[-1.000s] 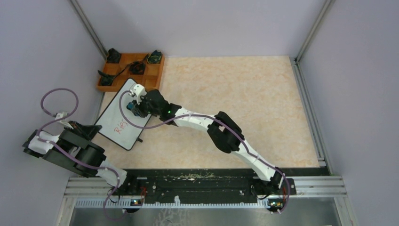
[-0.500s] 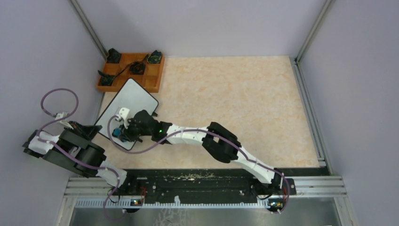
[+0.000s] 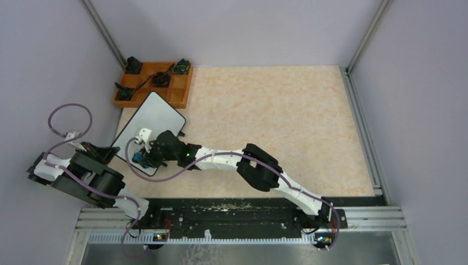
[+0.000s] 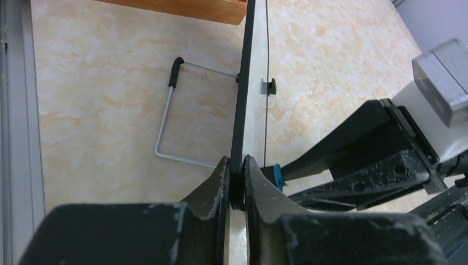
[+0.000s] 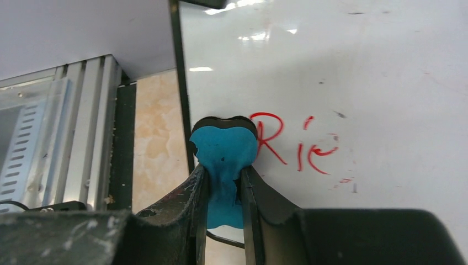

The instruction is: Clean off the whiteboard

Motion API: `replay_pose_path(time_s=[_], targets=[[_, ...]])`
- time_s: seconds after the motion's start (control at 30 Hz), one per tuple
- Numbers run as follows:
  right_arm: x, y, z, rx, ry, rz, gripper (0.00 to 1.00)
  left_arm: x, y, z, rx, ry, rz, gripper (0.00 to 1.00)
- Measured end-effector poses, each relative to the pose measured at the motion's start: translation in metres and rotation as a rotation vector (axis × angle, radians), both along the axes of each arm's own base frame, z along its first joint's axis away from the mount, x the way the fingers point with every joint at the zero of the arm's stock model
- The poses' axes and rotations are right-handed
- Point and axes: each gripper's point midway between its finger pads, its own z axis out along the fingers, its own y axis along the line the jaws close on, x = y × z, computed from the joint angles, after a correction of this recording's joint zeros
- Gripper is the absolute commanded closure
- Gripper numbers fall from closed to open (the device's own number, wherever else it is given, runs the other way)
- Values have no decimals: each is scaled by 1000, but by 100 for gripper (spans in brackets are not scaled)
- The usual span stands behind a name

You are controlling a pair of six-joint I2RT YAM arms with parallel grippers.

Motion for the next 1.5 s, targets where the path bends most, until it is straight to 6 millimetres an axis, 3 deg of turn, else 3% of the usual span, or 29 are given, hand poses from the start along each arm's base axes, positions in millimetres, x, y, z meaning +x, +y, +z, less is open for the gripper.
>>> replay_pose_path(time_s=[0.5,1.1,1.5], targets=[[32,-6,5,-15,-10,-42,100,0,0,-1,3,-1,1,100],[150,-54,10,5,-24,-238,100,-1,-2,0,1,5,0,100],[142,-50,10,16,-32,-267,100,-2,-3,1,5,8,1,100]])
